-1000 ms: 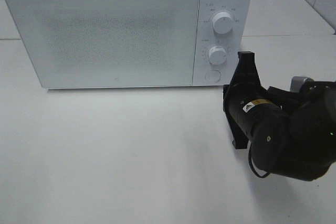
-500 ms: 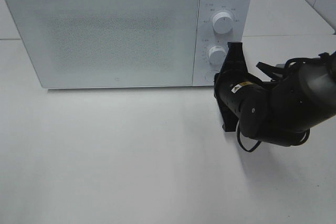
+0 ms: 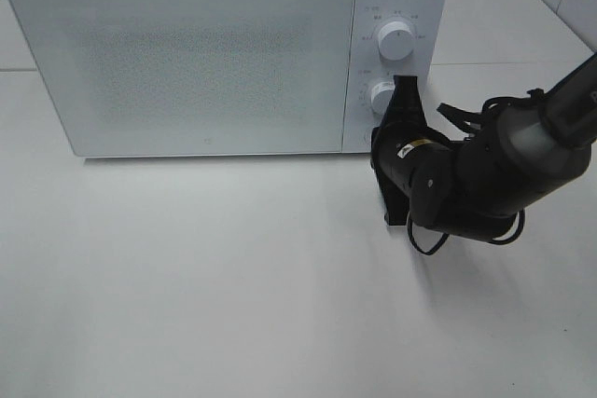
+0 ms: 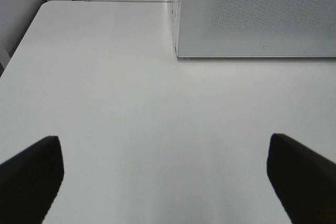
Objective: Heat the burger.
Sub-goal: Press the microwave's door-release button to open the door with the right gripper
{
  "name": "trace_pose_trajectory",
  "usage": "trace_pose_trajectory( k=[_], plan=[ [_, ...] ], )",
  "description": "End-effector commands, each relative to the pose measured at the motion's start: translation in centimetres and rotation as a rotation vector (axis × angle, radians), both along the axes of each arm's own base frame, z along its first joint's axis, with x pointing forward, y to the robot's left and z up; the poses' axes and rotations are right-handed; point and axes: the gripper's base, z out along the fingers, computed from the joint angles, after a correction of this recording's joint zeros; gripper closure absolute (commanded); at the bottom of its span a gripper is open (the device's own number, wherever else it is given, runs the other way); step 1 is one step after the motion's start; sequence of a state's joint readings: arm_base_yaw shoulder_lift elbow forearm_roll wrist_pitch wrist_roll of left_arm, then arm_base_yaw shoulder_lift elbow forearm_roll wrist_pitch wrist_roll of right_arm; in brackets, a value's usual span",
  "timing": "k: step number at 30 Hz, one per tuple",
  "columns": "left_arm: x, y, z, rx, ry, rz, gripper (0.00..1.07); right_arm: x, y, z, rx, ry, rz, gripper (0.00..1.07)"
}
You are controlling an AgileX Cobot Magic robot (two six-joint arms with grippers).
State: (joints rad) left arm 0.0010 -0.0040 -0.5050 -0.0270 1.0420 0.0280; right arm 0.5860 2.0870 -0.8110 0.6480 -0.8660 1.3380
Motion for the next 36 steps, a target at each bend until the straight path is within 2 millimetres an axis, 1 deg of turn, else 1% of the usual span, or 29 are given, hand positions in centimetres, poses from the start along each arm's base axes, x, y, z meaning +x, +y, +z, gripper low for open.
trace_pose_trajectory(
  k=[1, 4, 15, 20, 24, 29, 30, 31, 33, 35, 36],
  plan=[
    [-0.3, 0.0, 0.0, -0.009, -0.025, 0.003, 0.09, 0.9, -0.2, 0.2, -0.001, -0.012, -0.002, 1.07],
    [-0.3, 0.0, 0.0, -0.009, -0.025, 0.003, 0.09, 1.3, -0.2, -0.2, -0.003, 0.001, 0.004, 1.07],
    [-0.3, 0.0, 0.0, -0.009, -0.025, 0.003, 0.09, 2.2, 0.4, -0.3, 0.01, -0.023, -0.002, 1.07],
    [-0.3, 0.0, 0.0, -0.009, -0.025, 0.003, 0.09, 2.5, 0.2, 0.1, 0.01, -0.084, -0.024, 1.07],
    [-0.3, 0.0, 0.0, -0.009, -0.025, 0.003, 0.09, 3.0, 0.2, 1.0, 0.011, -0.174, -0.042, 1.07],
    [-0.3, 0.0, 0.0, -0.009, -0.025, 0.003, 0.09, 3.6, 0.2, 1.4, 0.018, -0.222, -0.076, 1.07],
    [-0.3, 0.0, 0.0, -0.009, -0.025, 0.003, 0.09, 4.0, 0.0, 1.5, 0.023, -0.241, -0.099, 1.07],
    [-0.3, 0.0, 0.0, -0.009, -0.025, 0.003, 0.09, 4.0, 0.0, 1.5, 0.023, -0.241, -0.099, 1.07],
    [-0.3, 0.0, 0.0, -0.009, -0.025, 0.003, 0.09, 4.7, 0.3, 1.7, 0.031, -0.27, -0.096, 1.07],
    [-0.3, 0.0, 0.0, -0.009, -0.025, 0.003, 0.09, 4.9, 0.4, 1.8, 0.034, -0.278, -0.099, 1.07],
    [-0.3, 0.0, 0.0, -0.009, -0.025, 0.003, 0.09, 5.4, 0.5, 2.0, 0.042, -0.301, -0.11, 1.07]
  ],
)
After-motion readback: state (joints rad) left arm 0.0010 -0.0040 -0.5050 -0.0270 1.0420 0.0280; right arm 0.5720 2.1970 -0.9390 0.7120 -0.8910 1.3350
